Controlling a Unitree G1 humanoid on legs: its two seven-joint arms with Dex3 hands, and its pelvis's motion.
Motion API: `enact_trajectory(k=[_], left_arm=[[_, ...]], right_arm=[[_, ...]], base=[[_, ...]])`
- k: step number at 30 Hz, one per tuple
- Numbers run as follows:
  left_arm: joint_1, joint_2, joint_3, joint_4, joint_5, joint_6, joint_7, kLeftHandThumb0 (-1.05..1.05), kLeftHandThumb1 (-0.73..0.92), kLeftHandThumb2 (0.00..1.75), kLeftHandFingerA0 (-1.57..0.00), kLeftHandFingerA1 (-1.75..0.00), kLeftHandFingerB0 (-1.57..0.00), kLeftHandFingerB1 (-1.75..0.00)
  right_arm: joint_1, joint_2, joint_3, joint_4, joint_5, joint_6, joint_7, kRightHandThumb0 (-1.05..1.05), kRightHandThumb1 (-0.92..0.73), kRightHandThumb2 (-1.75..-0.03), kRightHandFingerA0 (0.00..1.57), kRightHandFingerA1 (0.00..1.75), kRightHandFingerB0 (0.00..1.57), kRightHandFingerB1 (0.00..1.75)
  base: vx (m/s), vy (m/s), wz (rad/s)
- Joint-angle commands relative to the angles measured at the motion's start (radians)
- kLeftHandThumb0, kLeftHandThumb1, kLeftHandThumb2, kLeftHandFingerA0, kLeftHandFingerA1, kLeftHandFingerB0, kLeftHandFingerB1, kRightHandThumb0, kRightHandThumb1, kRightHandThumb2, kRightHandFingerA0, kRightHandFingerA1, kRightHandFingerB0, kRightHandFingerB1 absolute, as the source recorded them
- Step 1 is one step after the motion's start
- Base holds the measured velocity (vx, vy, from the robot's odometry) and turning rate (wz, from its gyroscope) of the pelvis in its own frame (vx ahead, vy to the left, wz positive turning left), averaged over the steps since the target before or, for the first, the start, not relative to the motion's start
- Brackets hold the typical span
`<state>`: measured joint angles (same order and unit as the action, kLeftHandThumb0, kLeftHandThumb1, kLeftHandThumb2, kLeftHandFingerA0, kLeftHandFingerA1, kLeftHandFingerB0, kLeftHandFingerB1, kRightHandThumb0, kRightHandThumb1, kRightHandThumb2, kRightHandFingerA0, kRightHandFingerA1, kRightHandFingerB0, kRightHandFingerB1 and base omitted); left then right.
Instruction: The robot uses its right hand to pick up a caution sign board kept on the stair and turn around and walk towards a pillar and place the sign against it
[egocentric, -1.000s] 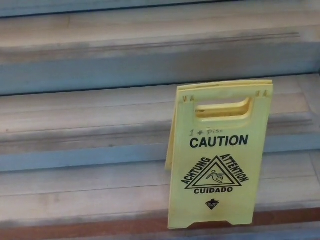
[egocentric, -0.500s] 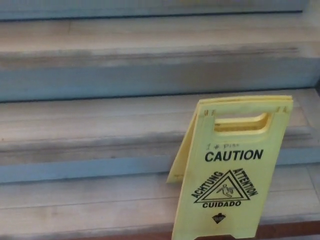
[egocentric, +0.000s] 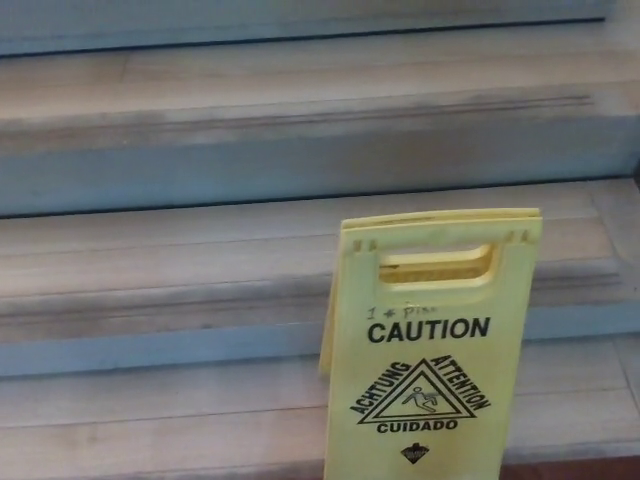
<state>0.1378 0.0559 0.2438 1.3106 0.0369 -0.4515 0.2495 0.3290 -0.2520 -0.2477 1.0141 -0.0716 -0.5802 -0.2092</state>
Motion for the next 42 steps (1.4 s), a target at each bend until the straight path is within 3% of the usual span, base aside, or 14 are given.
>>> enact_trajectory(k=[1, 4, 9, 12, 13, 22, 27, 32, 33, 35, 37, 39, 40, 42], left_arm=[[0.003, 0.023, 0.007, -0.004, -0.016, 0.025, -0.007, 0.05, 0.46, 1.11, -1.01, -0.87, -0.93, -0.65], [0.006, 0.025, -0.005, -0.009, -0.003, 0.027, 0.008, 0.03, 0.51, 0.93, -0.99, -0.87, -0.91, -0.64], [0.002, 0.031, 0.003, -0.011, -0.014, 0.021, 0.002, 0.06, 0.42, 1.15, -0.98, -0.9, -0.94, -0.65], [-0.001, 0.03, -0.006, -0.01, -0.006, 0.035, 0.009, 0.05, 0.45, 1.12, -0.99, -0.82, -0.92, -0.63], [-0.001, 0.027, -0.005, -0.009, -0.009, 0.036, 0.007, 0.05, 0.49, 0.98, -0.99, -0.82, -0.9, -0.64], [0.024, 0.019, 0.002, -0.02, -0.017, 0.011, -0.004, 0.08, 0.44, 1.08, -0.99, -0.88, -0.91, -0.65], [0.02, 0.023, 0.0, -0.014, -0.014, 0.023, 0.012, 0.0, 0.53, 0.87, -1.02, -0.9, -0.94, -0.66], [0.027, 0.024, 0.01, -0.009, -0.024, 0.028, -0.002, 0.03, 0.47, 0.93, -1.04, -0.91, -0.95, -0.65], [0.031, 0.03, 0.015, -0.004, -0.028, 0.026, -0.015, 0.08, 0.47, 0.97, -1.01, -0.87, -0.91, -0.65], [0.031, 0.03, 0.016, -0.004, -0.027, 0.026, -0.015, 0.08, 0.47, 0.97, -1.01, -0.87, -0.91, -0.65], [0.026, 0.037, 0.014, 0.005, -0.021, 0.033, -0.009, -0.09, 0.57, 0.78, -1.04, -0.87, -0.95, -0.65], [0.023, 0.035, 0.02, 0.006, -0.027, 0.035, -0.01, -0.1, 0.56, 0.73, -1.05, -0.89, -0.96, -0.66], [0.023, 0.039, 0.013, 0.01, -0.017, 0.037, -0.003, -0.05, 0.56, 0.8, -1.05, -0.8, -0.93, -0.63], [0.024, 0.043, 0.01, 0.013, -0.012, 0.039, -0.001, -0.05, 0.56, 0.8, -1.05, -0.8, -0.93, -0.63]], right_arm=[[-0.018, -0.013, -0.001, 0.029, 0.011, -0.007, -0.001, 0.1, -0.67, -0.86, 0.92, 0.71, 0.7, 0.56], [-0.029, -0.019, -0.008, 0.027, 0.022, -0.015, 0.008, 0.09, -0.67, -0.81, 0.92, 0.72, 0.7, 0.57], [-0.018, -0.032, -0.01, -0.071, 0.017, -0.013, 0.0, 0.11, -0.62, -0.93, 0.93, 0.74, 0.71, 0.61], [-0.01, -0.032, -0.009, -0.112, 0.012, 0.009, -0.006, 0.12, -0.62, -0.96, 0.94, 0.78, 0.7, 0.62], [-0.008, -0.032, -0.008, -0.12, 0.012, 0.02, -0.003, 0.13, -0.63, -0.92, 0.92, 0.73, 0.69, 0.6], [-0.012, -0.044, -0.013, -0.09, 0.013, 0.008, 0.001, 0.11, -0.64, -0.9, 0.92, 0.75, 0.69, 0.6], [-0.037, -0.051, -0.025, -0.098, 0.033, -0.017, 0.018, 0.16, -0.63, -0.95, 0.91, 0.81, 0.68, 0.62], [-0.049, -0.06, -0.038, -0.142, 0.038, 0.033, 0.024, 0.09, -0.66, -0.91, 0.94, 0.79, 0.69, 0.6], [-0.074, -0.092, -0.013, -0.151, -0.011, 0.032, 0.013, 0.08, -0.71, -0.83, 0.83, 0.63, 0.5, 0.48], [-0.074, -0.092, -0.012, -0.152, -0.011, 0.034, 0.012, 0.08, -0.71, -0.83, 0.83, 0.63, 0.5, 0.48], [-0.095, -0.148, 0.034, -0.219, -0.054, 0.011, 0.067, -0.27, -0.61, -0.6, 0.26, 0.42, 0.1, 0.26], [-0.085, -0.191, 0.061, -0.348, -0.077, 0.043, 0.109, -0.34, -0.56, -0.57, 0.08, 0.4, 0.03, 0.18], [-0.119, -0.284, 0.096, -0.54, -0.134, 0.154, 0.2, -0.82, -0.45, -0.76, 0.0, 0.09, 0.0, 0.0], [-0.125, -0.315, 0.109, -0.618, -0.142, 0.206, 0.233, -0.82, -0.45, -0.76, 0.0, 0.09, 0.0, 0.0]], base=[[0.0, 0.0, 0.0], [0.03, 0.027, -0.05], [0.03, 0.144, -0.07], [0.01, 0.312, -0.02], [0.0, 0.333, 0.2], [0.04, 0.037, 0.06], [0.0, -0.016, 0.0], [0.0, 0.0, 0.0], [0.0, 0.0, 0.0], [0.0, 0.0, 0.0], [0.0, 0.0, 0.0], [0.0, 0.0, 0.0], [0.0, 0.0, 0.0], [0.0, 0.0, 0.0]])
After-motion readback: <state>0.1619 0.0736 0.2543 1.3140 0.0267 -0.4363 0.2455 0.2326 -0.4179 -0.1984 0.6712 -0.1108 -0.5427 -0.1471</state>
